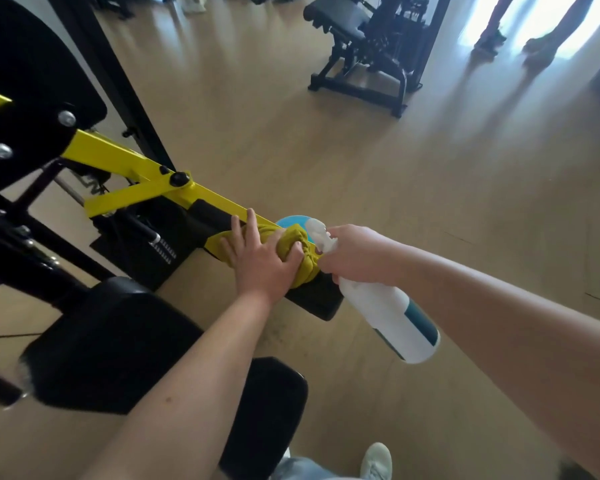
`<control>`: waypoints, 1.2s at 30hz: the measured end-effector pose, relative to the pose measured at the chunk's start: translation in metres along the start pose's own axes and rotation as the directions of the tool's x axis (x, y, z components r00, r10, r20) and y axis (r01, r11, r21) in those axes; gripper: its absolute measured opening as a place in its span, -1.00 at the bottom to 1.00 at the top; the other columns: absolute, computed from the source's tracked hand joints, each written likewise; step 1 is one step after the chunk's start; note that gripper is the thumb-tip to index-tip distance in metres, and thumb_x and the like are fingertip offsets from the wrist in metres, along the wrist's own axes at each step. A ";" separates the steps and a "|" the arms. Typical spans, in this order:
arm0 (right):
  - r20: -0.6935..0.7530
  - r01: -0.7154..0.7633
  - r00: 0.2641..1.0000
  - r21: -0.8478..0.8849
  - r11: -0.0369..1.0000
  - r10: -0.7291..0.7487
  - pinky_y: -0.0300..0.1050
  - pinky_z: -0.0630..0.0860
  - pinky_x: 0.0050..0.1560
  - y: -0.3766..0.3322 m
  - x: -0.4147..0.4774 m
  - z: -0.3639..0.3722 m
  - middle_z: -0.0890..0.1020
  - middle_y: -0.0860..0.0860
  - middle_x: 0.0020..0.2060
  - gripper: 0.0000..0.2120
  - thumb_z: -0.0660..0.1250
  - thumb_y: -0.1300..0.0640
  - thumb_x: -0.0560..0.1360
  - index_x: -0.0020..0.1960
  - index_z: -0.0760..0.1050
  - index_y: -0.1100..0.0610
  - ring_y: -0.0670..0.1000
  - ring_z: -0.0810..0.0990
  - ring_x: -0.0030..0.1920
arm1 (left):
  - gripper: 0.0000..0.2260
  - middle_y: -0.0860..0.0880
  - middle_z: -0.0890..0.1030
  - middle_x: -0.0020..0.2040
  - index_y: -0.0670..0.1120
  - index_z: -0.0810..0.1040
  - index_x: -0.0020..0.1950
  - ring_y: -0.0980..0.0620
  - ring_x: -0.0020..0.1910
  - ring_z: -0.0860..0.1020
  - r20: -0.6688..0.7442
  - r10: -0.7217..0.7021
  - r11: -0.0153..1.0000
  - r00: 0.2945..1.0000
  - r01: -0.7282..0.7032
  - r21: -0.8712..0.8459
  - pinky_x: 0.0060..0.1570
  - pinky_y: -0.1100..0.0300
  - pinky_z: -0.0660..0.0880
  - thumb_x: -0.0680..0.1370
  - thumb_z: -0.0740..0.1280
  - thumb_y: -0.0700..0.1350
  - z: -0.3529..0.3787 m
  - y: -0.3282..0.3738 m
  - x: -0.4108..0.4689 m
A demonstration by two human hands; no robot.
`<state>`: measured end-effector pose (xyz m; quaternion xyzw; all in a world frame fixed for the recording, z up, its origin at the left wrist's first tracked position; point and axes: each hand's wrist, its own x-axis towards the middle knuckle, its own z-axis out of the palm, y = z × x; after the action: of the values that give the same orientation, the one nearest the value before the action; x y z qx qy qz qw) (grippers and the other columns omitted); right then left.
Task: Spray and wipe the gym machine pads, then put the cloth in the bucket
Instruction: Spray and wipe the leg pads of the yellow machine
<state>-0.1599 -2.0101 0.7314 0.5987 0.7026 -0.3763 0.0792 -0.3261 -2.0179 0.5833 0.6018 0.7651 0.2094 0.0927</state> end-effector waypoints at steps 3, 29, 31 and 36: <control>-0.020 -0.024 1.000 0.026 0.999 0.024 -0.09 0.60 -0.09 0.019 -0.003 0.002 0.72 0.10 0.01 -0.70 0.29 0.03 0.52 0.23 0.52 0.06 0.08 0.66 -0.09 | -0.48 -0.11 0.13 0.67 0.14 0.60 0.31 -0.23 0.65 -0.09 -0.034 0.063 0.997 0.997 -0.065 -0.045 0.53 -0.36 -0.15 0.52 0.12 0.35 0.013 0.024 -0.029; 0.075 -0.028 0.997 -0.101 0.994 0.036 0.00 0.69 0.04 -0.083 0.058 0.017 0.74 0.03 -0.11 -0.74 0.31 0.05 0.52 0.21 0.48 0.01 0.06 0.73 -0.04 | -0.25 -0.31 -0.16 0.65 0.08 -0.14 0.68 -0.38 0.62 -0.01 0.009 -0.678 0.560 0.735 0.524 -0.642 0.46 -0.29 0.27 0.66 0.27 0.12 -0.018 -0.062 0.097; 0.086 -0.038 0.995 -0.110 0.993 0.047 0.01 0.70 0.06 -0.090 0.065 0.018 0.73 0.02 -0.10 -0.75 0.32 0.04 0.53 0.20 0.42 -0.07 0.05 0.73 -0.05 | -0.30 -0.24 -0.09 0.67 0.14 0.02 0.68 -0.34 0.63 0.02 -0.006 -0.666 0.582 0.746 0.515 -0.629 0.45 -0.28 0.29 0.63 0.31 0.14 -0.020 -0.076 0.108; 0.050 -0.049 0.997 -0.045 0.998 0.051 0.15 0.69 0.11 -0.087 0.070 0.019 0.75 0.03 -0.15 -0.82 0.34 0.03 0.48 0.07 0.57 -0.01 0.11 0.73 -0.02 | -0.40 -0.16 0.11 0.66 0.17 0.36 0.56 -0.25 0.61 0.16 -0.050 -0.634 0.627 0.772 0.476 -0.616 0.48 -0.23 0.29 0.54 0.40 0.19 -0.023 -0.089 0.118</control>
<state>-0.2635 -1.9669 0.7165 0.6043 0.6933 -0.3738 0.1197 -0.4446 -1.9263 0.5782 0.2436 0.8195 0.4665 0.2268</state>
